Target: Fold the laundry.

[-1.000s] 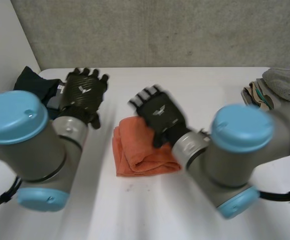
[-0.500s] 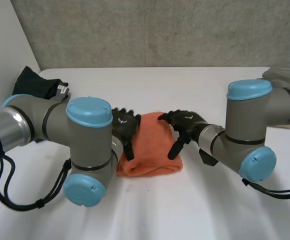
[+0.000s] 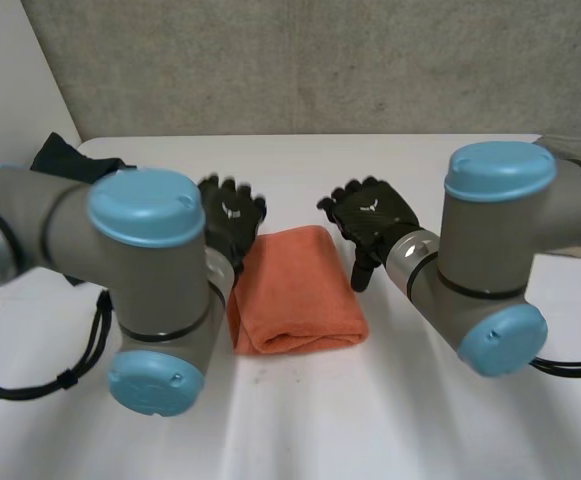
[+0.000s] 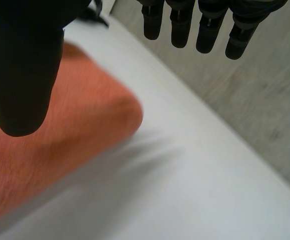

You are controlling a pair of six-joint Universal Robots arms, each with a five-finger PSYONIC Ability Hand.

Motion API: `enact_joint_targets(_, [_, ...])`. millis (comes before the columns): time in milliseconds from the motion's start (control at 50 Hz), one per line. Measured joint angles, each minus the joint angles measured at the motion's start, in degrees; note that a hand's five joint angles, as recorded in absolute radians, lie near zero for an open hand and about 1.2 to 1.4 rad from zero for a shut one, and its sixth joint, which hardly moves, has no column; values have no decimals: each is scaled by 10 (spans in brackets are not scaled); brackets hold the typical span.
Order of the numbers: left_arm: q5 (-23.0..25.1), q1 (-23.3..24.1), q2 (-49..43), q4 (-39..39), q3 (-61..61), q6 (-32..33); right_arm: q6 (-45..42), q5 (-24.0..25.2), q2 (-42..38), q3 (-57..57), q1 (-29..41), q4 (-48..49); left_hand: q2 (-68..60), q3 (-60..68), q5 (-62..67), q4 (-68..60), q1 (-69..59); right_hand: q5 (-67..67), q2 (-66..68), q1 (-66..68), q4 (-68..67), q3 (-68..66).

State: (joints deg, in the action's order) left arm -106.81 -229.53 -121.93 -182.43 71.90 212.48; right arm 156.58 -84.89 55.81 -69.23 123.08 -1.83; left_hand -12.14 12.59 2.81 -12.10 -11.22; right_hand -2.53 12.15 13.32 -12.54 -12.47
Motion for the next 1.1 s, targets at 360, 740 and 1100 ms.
enact_joint_targets(360, [208, -56, 120, -16, 84, -178, 1, 24, 42, -250, 51, 200, 0, 0, 0, 0, 0, 1, 0, 0, 0, 0])
enact_joint_targets(740, [219, -60, 115, -16, 91, -190, -6, 27, -70, -168, 49, 255, 0, 0, 0, 0, 0, -58, 99, 109, -111, -108])
enact_joint_targets(1100, [220, -59, 118, -16, 91, -189, -3, 31, -116, -77, 48, 257, 0, 0, 0, 0, 0, -492, 531, 438, -534, -530])
